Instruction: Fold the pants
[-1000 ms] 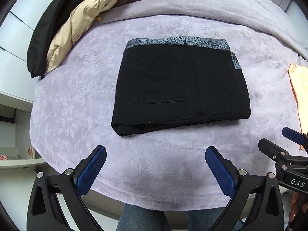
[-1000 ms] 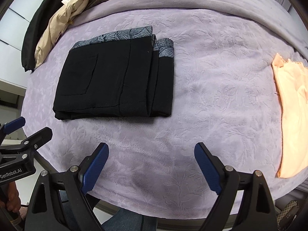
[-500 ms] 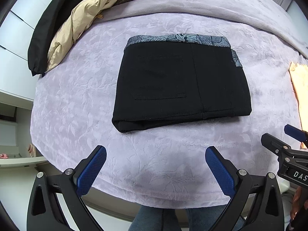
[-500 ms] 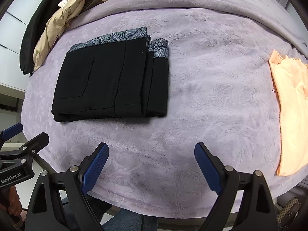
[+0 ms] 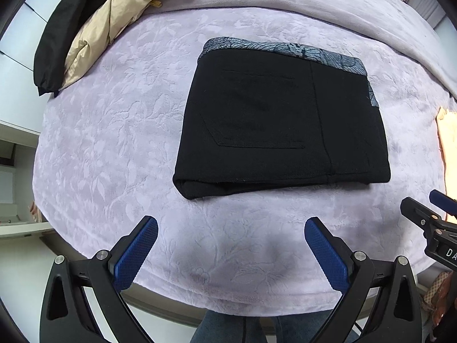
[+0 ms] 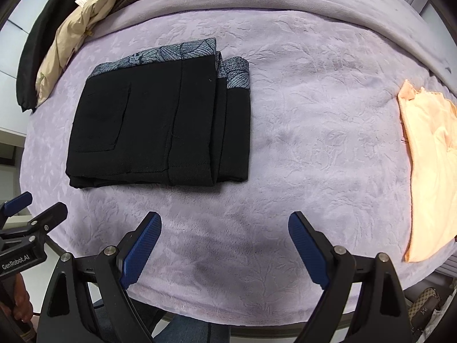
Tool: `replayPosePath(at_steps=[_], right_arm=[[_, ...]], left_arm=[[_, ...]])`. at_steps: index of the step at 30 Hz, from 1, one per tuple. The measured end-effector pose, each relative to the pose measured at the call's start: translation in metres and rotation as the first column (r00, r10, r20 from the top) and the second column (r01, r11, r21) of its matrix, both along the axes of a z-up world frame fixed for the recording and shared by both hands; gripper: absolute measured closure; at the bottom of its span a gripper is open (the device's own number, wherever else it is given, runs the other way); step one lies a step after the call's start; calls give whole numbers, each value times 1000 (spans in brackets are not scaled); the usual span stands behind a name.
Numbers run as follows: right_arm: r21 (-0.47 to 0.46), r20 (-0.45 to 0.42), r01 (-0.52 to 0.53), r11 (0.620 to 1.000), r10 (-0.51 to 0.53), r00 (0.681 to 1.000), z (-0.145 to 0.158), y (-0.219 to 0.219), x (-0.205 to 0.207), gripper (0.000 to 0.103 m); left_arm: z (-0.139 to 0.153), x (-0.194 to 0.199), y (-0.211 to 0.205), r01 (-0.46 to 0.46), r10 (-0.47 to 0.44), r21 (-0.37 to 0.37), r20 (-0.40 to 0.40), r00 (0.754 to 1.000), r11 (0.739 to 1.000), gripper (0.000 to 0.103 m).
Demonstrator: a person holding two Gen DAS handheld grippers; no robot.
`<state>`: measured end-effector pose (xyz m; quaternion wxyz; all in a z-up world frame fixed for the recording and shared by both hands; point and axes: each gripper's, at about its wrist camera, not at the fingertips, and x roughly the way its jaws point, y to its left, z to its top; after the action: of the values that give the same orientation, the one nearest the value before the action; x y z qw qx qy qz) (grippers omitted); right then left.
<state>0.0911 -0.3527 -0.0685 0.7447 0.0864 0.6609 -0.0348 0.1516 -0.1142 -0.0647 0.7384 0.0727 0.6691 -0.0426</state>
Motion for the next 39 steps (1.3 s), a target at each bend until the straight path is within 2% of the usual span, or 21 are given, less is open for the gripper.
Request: replayPosePath(at_steps=[9,15,19,23,28,30,32,35,37,39], right_arm=[[-34,-44,10,999,-12,999,-9,1,17,11],[-33,-68,4,999,-7,998,-13,6,25,11],[44,-67,44,998,-41,997,-16,2,30,11],[178,-44,109,978,-103,994,-18,-16,35,11],[396,-5,147,907,-157,988,-22,-45,45,11],[437,-22,161,885,-168,985,-32,-56,50,11],[447,-31,171,878,-176,984,-42,-65,55,11],[468,-54,189,863,-185,981,-59,-76,59,11],[505,-66,190,842,-182,981,-71,-82,66,11],[569,-72,175,803,-163,984,-86,-86,73,11]], left_arm=[[-17,34,16,-17,17,-17,-10,1000,1000,0],[-25,49,25,-40,39,-85,-23,999,996,0],[-34,56,28,-33,30,-112,-29,999,993,0],[-40,64,36,-33,27,-172,-36,999,985,0],[-49,90,51,-18,3,-247,-62,998,969,0],[-53,98,54,-1,-16,-257,-63,998,967,0],[-60,107,56,21,-41,-273,-67,997,962,0],[-78,121,59,49,-83,-326,-90,993,944,0],[-88,128,60,57,-105,-378,-108,989,924,0],[-101,136,60,63,-129,-428,-126,984,901,0]])
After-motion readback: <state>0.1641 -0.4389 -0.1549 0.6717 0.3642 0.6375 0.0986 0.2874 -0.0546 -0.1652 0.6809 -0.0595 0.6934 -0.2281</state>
